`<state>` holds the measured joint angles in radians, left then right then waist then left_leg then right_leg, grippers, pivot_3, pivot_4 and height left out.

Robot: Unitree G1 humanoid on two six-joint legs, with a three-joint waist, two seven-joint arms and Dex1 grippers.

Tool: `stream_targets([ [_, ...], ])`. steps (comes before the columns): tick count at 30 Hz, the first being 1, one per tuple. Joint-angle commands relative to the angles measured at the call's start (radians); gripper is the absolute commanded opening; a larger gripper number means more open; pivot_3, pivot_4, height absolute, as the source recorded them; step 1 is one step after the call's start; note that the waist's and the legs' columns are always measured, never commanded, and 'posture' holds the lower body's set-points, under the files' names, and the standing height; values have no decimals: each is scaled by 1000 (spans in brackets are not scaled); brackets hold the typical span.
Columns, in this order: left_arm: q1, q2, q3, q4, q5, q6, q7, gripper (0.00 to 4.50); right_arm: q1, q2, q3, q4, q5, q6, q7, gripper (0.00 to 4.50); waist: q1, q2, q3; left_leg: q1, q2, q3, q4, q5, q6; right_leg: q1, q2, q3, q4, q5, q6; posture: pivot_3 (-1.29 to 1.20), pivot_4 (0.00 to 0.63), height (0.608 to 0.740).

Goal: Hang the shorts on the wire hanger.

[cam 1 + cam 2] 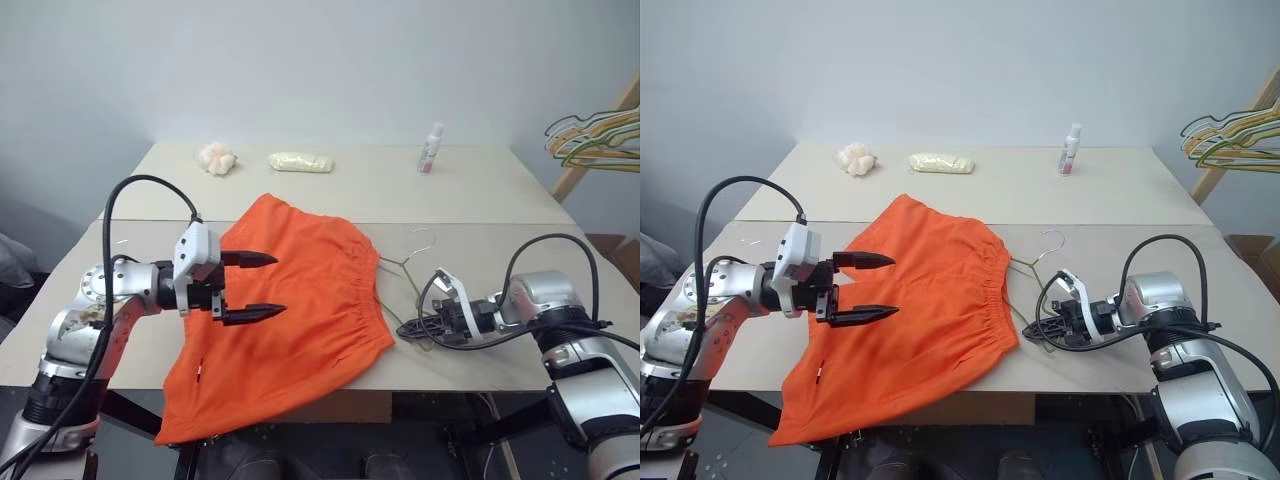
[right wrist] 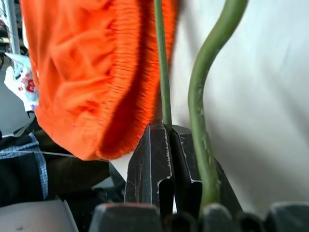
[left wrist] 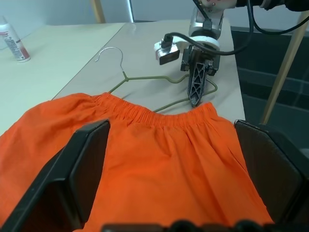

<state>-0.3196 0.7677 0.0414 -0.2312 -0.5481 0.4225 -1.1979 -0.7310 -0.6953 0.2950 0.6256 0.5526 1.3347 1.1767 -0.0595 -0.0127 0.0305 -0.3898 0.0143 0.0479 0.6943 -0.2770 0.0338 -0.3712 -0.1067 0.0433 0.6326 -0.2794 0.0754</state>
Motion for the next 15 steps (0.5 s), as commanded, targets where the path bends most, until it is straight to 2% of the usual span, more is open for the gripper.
stream_targets([
  [1, -13, 13, 24, -33, -5, -14, 5, 4479, -3, -26, -40, -44, -10, -24, 5, 0, 0, 0, 0, 0, 0, 0, 0, 0, 0, 0, 0, 0, 0, 0, 0, -54, 0, 740],
  [7, -30, 13, 11, -14, 1, -25, -6, 4479, 31, -97, -106, -199, -8, -80, -19, 0, 1, 0, 0, -1, 0, 0, 0, 0, 0, -1, 0, 0, 0, 0, 0, -72, 0, 740],
  [15, -105, 9, -15, 64, 29, -60, -42, 4479, -8, -54, -190, -392, -39, -197, -147, 0, -14, 0, 0, -1, 0, 0, 0, 0, 0, -1, 0, 0, 0, 0, 0, -110, 0, 740],
])
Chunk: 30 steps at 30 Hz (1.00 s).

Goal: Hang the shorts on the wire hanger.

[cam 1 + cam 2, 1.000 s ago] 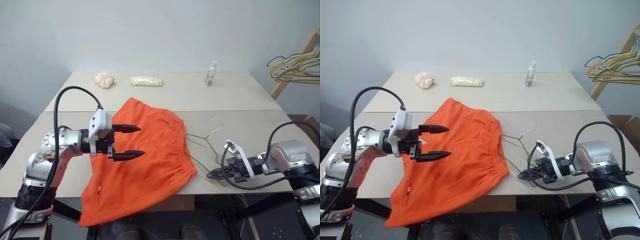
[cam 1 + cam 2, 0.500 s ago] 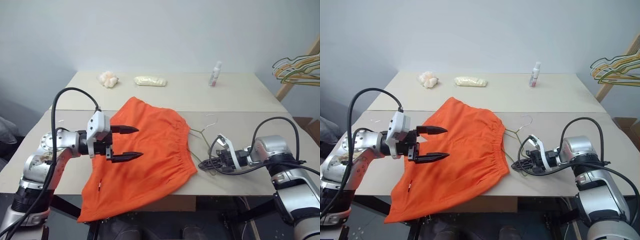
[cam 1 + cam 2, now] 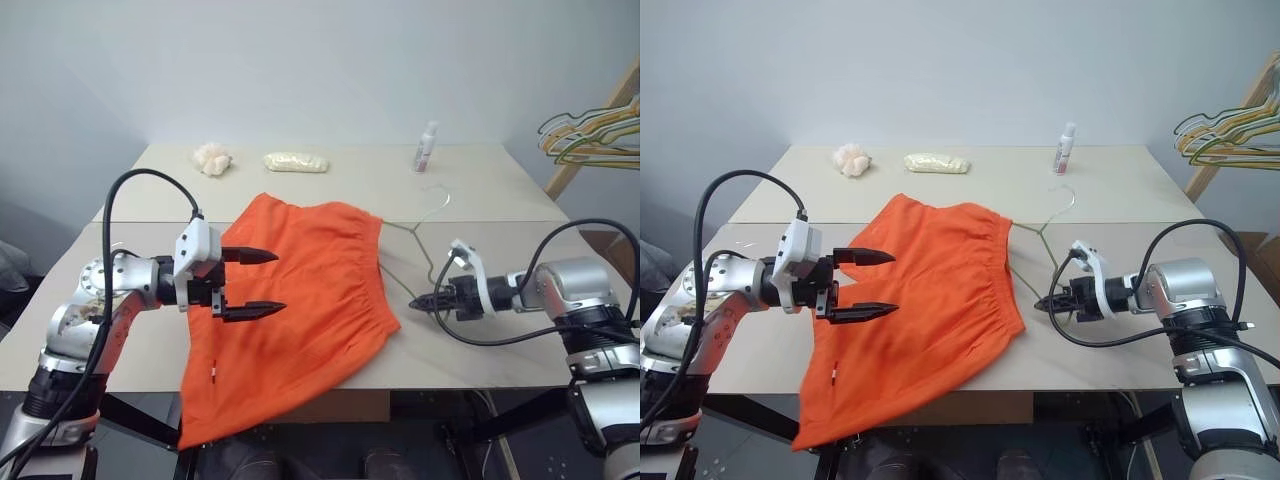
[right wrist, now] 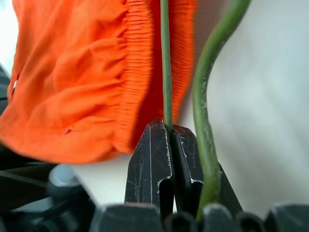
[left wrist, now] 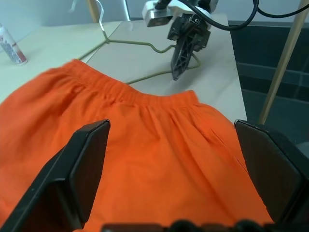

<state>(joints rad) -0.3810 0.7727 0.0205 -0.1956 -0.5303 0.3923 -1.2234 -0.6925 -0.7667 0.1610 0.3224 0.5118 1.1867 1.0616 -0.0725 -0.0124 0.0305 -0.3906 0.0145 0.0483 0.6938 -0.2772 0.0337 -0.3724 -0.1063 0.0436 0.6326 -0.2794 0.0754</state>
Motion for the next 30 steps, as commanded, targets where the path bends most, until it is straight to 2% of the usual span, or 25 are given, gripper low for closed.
stream_targets([
  [1, -55, 6, 6, 42, 16, -37, -21, 4479, -48, 23, -48, -132, -13, -83, -47, 0, -1, 0, 0, 0, 0, 0, 0, 0, 0, 0, 0, 0, 0, 0, 0, -114, 0, 740],
  [6, -143, 28, 19, 134, 52, -95, -57, 4479, -39, 49, 37, -325, -137, -266, -115, 0, -2, 0, 0, -1, 0, 0, 0, 0, 0, -3, 0, 0, 1, 0, 0, -119, 0, 740],
  [10, -249, 71, 33, 239, 74, -139, -113, 4479, -35, 58, 89, -443, -177, -329, -112, 0, -3, 0, 0, -5, 0, 0, 1, 0, 0, -6, 0, 0, 2, 0, 0, -116, 0, 740],
  [13, -339, 130, 27, 329, 88, -192, -214, 4479, -33, 45, 151, -506, -235, -381, -106, 0, -9, 0, 0, -12, -1, 0, 3, 1, -2, -16, 0, 1, 13, 0, 0, -117, 0, 740],
  [17, -444, 160, -5, 446, 142, -284, -296, 4479, -42, 34, 196, -533, -280, -410, -85, 0, -27, 0, 0, -14, -1, 0, 4, 2, -3, -16, 0, 0, 13, 0, 0, -117, 0, 740],
  [24, -580, 101, -125, 676, 294, -492, -384, 4479, -67, 16, 238, -560, -325, -416, -35, 0, -40, 0, 0, -13, -1, 0, 4, 2, -3, -16, 0, 0, 13, 0, 0, -125, 0, 740],
  [30, -675, -2, -252, 864, 401, -641, -390, 4479, -86, 4, 239, -583, -319, -379, 5, 0, -53, 0, 0, -15, -1, 0, 6, 2, -2, -16, 0, 0, 13, 0, 1, -139, 0, 740],
])
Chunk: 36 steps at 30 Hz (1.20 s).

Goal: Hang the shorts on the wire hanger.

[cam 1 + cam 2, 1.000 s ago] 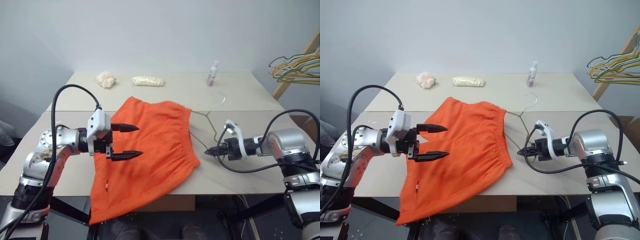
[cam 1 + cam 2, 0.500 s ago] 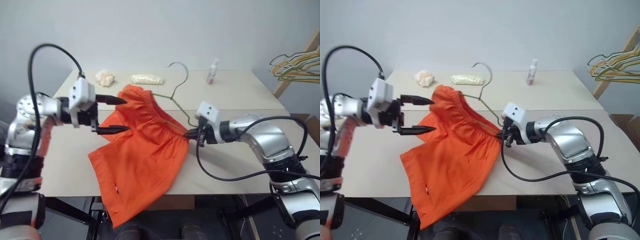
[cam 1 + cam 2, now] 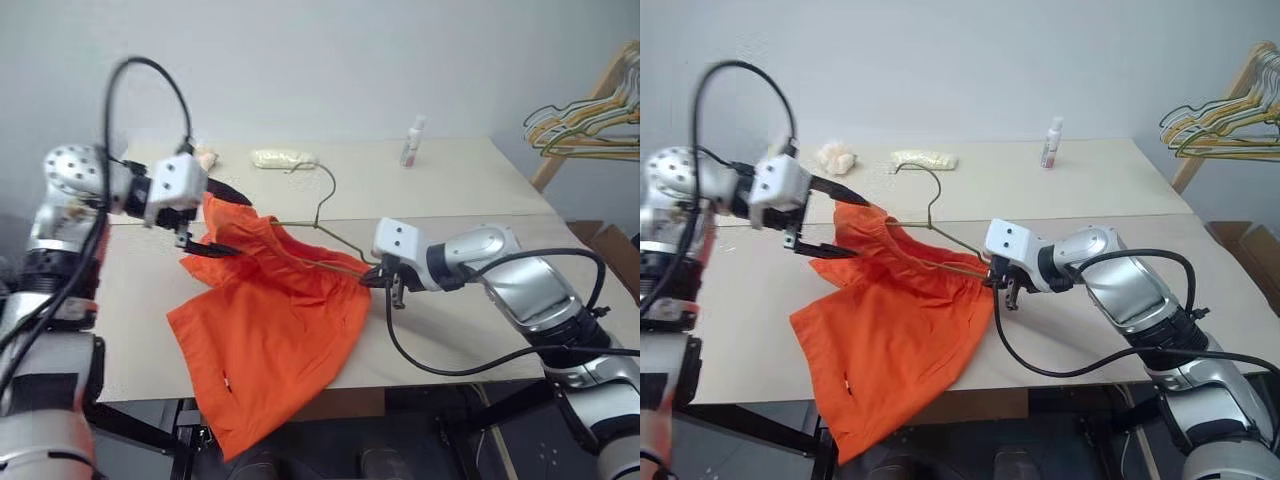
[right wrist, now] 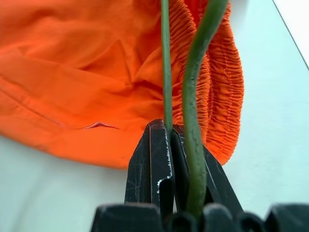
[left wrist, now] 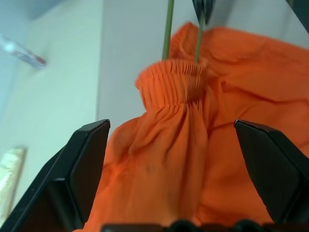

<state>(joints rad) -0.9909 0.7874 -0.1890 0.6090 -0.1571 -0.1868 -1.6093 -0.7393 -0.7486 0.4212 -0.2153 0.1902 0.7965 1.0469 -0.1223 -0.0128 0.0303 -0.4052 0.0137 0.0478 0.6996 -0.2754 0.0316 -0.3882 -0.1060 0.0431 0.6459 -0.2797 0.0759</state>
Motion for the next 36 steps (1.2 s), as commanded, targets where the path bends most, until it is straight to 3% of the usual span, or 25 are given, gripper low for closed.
stream_targets([
  [1, -83, -37, -60, 97, 66, -88, 1, 4479, -41, -17, -23, -49, 5, 18, 25, 0, -4, 0, 0, 0, 0, 0, 0, 0, 0, 0, 0, 0, 0, 0, 0, -145, 0, 740],
  [5, -134, -87, -108, 214, 159, -175, 5, 4479, -48, -19, -29, -61, 11, 38, 37, 0, -16, 0, 0, 0, 0, 0, 0, 0, 0, 0, 0, 0, 0, 0, 0, -158, 0, 740],
  [8, -140, -74, -174, 240, 142, -222, -5, 3966, -60, -18, -36, -64, 24, 66, 45, 0, -35, 0, 0, 0, 0, 0, 0, 0, 0, 0, 0, 0, 0, 0, 0, -158, 0, 740],
  [21, -128, -63, -201, 251, 94, -219, -5, 60, -91, -15, -21, -56, 19, 101, 63, 0, -58, 0, 0, 0, 0, -1, 1, 0, 1, -1, -1, 1, 2, 0, 0, -156, 0, 740],
  [25, -128, -77, -167, 258, 112, -204, -3, 52, -86, -19, -10, -56, -3, 76, 55, 0, -57, 0, 0, 0, 0, -2, 1, 0, 1, -1, -1, 0, 2, 0, 0, -161, 0, 740],
  [30, -119, -74, -160, 241, 87, -163, -5, 52, -66, -48, -47, -40, -41, 79, 9, 1410, -58, 0, 0, 0, 0, -2, 1, 0, 1, -1, -1, 0, 2, 0, 0, -166, 0, 740],
  [36, -84, -57, -120, 207, 59, -87, -5, 52, 7, -143, -268, 0, 5, 127, -47, 3273, -52, 0, 0, -1, 0, -2, 1, 0, 1, -1, -1, 0, 2, 0, 0, -166, 0, 740],
])
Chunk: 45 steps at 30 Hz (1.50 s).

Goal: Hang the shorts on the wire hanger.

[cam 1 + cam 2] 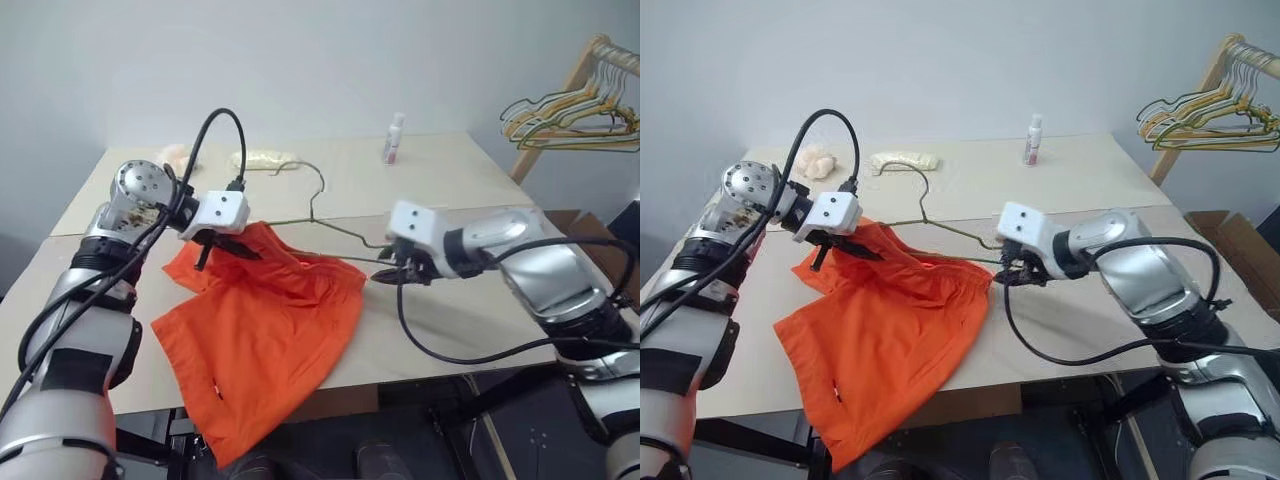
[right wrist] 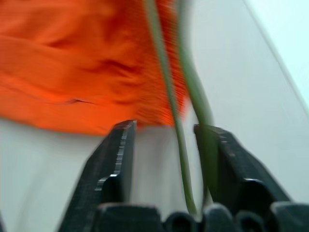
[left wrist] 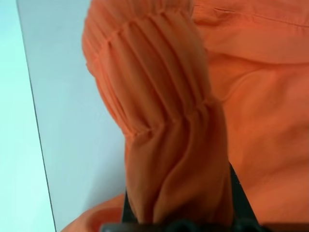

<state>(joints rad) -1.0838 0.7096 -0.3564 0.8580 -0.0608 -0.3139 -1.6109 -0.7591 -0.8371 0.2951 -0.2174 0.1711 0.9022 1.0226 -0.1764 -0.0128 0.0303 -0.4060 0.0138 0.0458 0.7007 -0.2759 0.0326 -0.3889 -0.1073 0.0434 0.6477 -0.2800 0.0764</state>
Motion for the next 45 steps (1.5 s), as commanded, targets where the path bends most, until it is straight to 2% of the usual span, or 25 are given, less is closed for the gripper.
stream_targets([
  [1, 20, 22, 58, -55, -42, 56, -4, 52, 54, -76, -181, 3, 33, 22, -26, 3619, 3, 0, 0, 0, 0, 0, 0, 0, 0, 0, 0, 0, 0, 0, 0, -166, 0, 740],
  [3, 41, 24, 81, -82, -52, 87, -3, 52, 121, -112, -253, -1, 54, 38, -31, 4307, 6, 0, 0, 0, 0, 0, 0, 0, 0, 0, 0, 0, 0, 0, 0, -167, 0, 740],
  [7, 70, 21, 113, -120, -49, 127, 7, 52, 289, -135, -365, -53, 126, 60, -19, 4413, 5, -1, 0, 1, 0, 0, 0, 0, 0, 1, 0, 0, 0, 0, 0, -167, 0, 740],
  [9, 78, 21, 125, -130, -47, 138, 10, 52, 377, -85, -408, -99, 181, 84, -34, 4413, 3, -1, -1, 1, 0, 0, 0, 0, 0, 1, 0, 0, 0, 0, 0, -167, 0, 740],
  [12, 87, 16, 140, -143, -42, 153, 16, 52, 434, 76, -411, -148, 244, 140, -131, 4413, -8, -1, -2, 2, 1, 0, 0, 0, 0, 1, 1, 1, 1, 0, 0, -167, 0, 740],
  [17, 98, 13, 152, -161, -39, 166, 15, 52, 431, 332, -362, -148, 302, 191, -276, 4413, -5, -1, -2, 3, 1, -1, 0, 0, 0, 2, 1, 2, 2, 0, 0, -161, 0, 740],
  [23, 104, 16, 159, -172, -36, 178, 9, 52, 365, 460, -241, -62, 288, 247, -365, 4413, -2, -1, -2, 1, 0, -1, 1, 0, 0, 1, 1, 1, 2, 0, 0, -152, 0, 740],
  [26, 106, 17, 161, -179, -35, 183, 9, 52, 351, 490, -239, -25, 297, 237, -386, 3848, 0, -1, -2, 2, 0, -2, 1, 0, 0, 1, 1, 0, 2, 0, 0, -152, 0, 740],
  [33, 129, 22, 172, -210, -41, 196, 5, 52, 350, 497, -263, 9, 300, 221, -427, 1505, -3, -1, -2, 2, 0, -2, 1, 0, 0, 1, 1, 0, 2, 0, 0, -146, 0, 740],
  [38, 178, 44, 173, -265, -95, 242, -2, 52, 352, 479, -302, 0, 302, 204, -446, 70, -4, -1, -2, 2, 0, -2, 1, 0, 0, 1, 1, 1, 2, 0, 0, -158, 2, 740],
  [45, 238, 128, 131, -295, -96, 223, -4, 52, 361, 348, -341, 5, 304, 146, -369, 27, -3, -1, -2, 2, 0, -2, 1, 0, 0, 1, 1, 1, 2, 0, 0, -161, 3, 740],
])
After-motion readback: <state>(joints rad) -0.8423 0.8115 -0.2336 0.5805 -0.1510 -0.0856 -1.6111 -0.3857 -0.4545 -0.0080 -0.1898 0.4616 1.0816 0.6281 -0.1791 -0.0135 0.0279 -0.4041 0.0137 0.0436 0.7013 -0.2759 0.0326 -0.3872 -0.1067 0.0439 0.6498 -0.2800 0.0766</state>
